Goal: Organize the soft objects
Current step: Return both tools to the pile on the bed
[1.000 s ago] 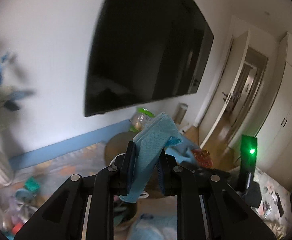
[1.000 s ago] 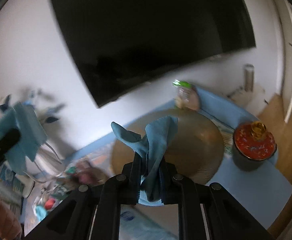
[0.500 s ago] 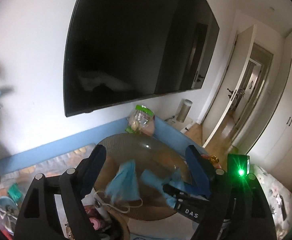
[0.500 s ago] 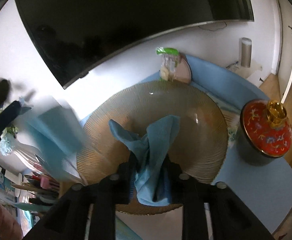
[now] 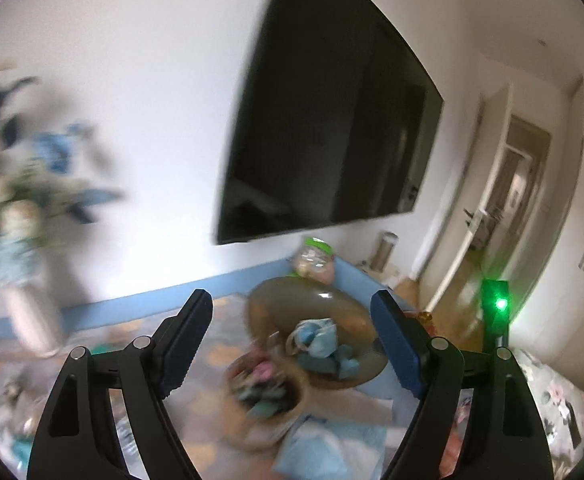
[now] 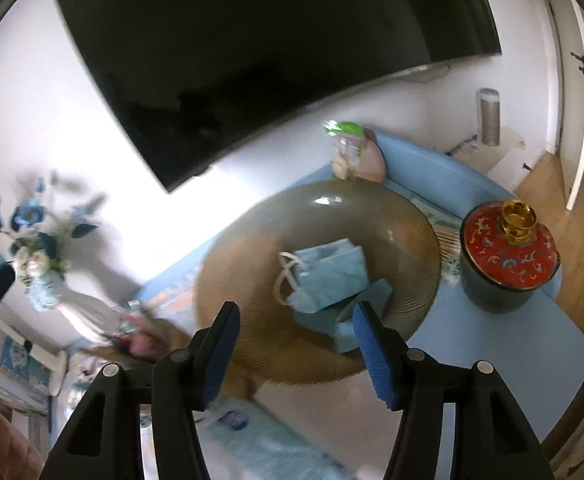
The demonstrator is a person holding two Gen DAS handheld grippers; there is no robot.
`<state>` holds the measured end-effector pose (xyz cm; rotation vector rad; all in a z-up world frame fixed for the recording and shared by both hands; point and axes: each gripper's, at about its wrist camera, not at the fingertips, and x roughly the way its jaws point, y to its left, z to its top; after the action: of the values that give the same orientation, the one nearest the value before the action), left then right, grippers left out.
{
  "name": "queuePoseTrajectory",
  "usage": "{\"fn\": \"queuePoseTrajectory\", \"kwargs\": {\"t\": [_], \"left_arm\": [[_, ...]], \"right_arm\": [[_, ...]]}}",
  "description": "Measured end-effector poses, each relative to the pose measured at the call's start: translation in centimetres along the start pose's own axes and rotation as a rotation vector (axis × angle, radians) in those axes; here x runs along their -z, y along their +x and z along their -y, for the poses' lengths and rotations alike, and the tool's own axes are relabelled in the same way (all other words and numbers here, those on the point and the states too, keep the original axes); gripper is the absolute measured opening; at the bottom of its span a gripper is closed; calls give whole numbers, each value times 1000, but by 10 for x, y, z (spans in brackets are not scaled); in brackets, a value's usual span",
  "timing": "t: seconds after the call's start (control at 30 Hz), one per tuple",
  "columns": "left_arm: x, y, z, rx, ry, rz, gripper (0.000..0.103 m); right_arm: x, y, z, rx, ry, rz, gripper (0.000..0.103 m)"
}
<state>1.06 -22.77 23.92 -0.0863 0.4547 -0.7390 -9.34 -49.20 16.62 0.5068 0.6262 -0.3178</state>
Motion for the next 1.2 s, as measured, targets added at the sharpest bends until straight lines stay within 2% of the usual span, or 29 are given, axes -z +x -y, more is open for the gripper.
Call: {"fn": "queuePoseTrajectory", "kwargs": {"t": [0.13, 0.3, 0.43, 0.53, 0.57, 0.67, 0.87, 0.93, 1.03, 1.2], "left_arm": [[22, -58, -35, -94, -63, 34, 80], [62, -114, -88, -313, -133, 12, 80], [104, -138, -140, -460, -224, -25, 80], [140, -141, -176, -556, -291, -80, 80], [152, -140, -184, -571, -311, -97, 80], [184, -133, -210, -586, -354, -145, 80], [219, -114, -220, -592, -342, -192, 80], [226, -110, -222, -592, -347, -201, 80], [234, -105, -232, -588, -409, -240, 80], [238, -118, -244, -565, -500, -180, 80]], "right_arm": [[17, -22, -28, -49, -40, 18, 61], [46, -44, -75, -127, -116, 15, 61], [73, -50, -127, -185, -227, -10, 62], [99, -45, -162, -212, -314, -38, 75], [110, -39, -177, -225, -350, -54, 80], [146, -16, -211, -268, -429, -100, 81], [209, 53, -249, -238, -592, -176, 80], [219, 67, -253, -238, -613, -198, 80], [228, 81, -257, -236, -637, -199, 80], [236, 99, -257, -194, -640, -217, 80]]}}
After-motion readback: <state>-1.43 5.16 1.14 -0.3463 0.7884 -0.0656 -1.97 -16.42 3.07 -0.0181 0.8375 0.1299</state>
